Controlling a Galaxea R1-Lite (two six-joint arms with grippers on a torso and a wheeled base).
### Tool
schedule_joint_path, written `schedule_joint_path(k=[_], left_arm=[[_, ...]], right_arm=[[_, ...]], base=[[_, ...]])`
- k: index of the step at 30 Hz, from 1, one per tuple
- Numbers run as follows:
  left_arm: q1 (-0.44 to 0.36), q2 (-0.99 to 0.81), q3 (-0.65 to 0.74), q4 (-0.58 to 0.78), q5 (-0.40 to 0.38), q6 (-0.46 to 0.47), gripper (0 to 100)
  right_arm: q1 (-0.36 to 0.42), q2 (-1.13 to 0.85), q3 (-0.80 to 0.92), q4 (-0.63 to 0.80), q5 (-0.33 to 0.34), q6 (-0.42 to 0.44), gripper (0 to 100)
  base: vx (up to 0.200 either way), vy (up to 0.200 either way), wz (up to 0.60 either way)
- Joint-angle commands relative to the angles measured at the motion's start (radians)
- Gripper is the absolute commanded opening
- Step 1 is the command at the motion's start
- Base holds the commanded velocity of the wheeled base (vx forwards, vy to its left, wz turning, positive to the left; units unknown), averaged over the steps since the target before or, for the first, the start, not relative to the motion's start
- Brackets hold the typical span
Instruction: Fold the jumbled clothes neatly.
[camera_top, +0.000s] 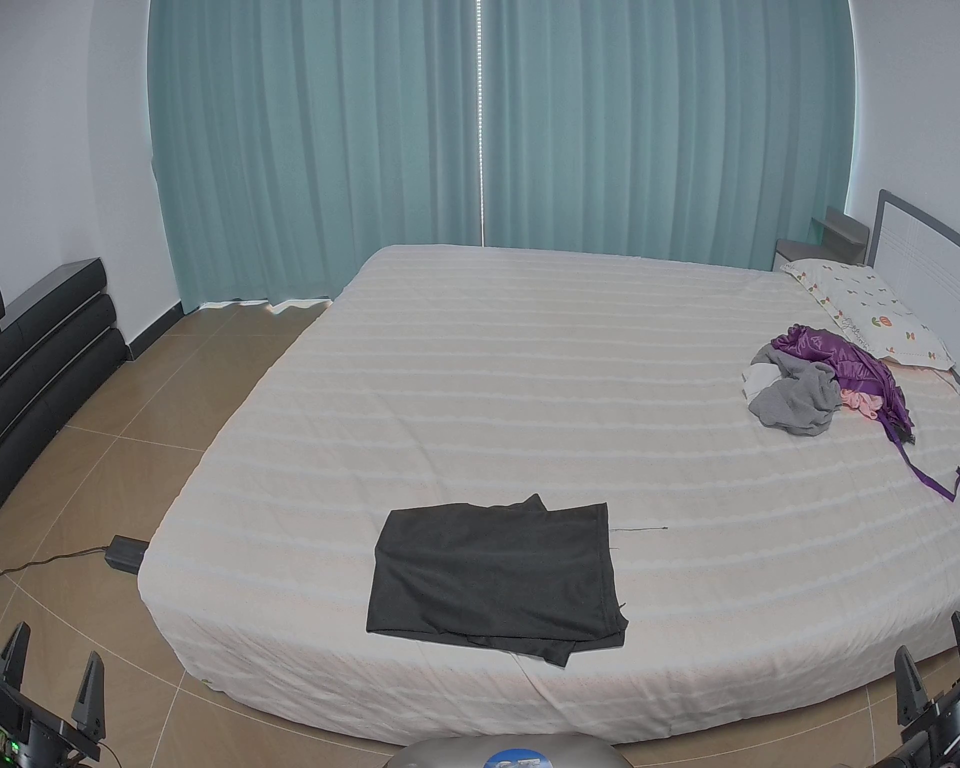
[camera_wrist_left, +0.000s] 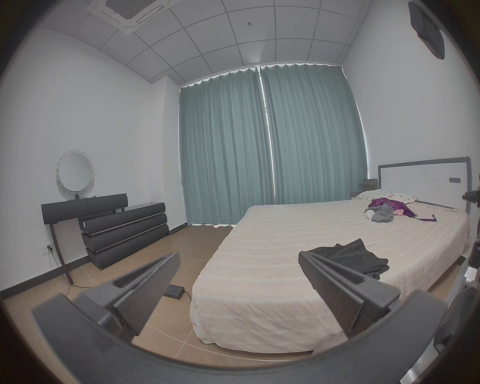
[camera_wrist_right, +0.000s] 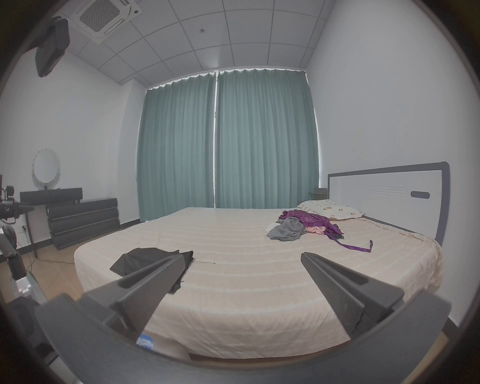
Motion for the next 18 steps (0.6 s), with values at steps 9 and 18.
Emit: schedule_joint_path(k=[9,18], left_arm=[[-0.004,0.009,0.018,0.01,-0.008,-0.154,100],[-0.035,0.007,0.018,-0.001,0.013,-0.07,100]], right_arm=[[0.0,-0.01,0.014,-0.012,0.026,-0.019,100],[0.003,-0.011,0.016,-0.015,0.04,-0.008,100]], base=[[0.0,0.0,0.0],[0.0,0.0,0.0]])
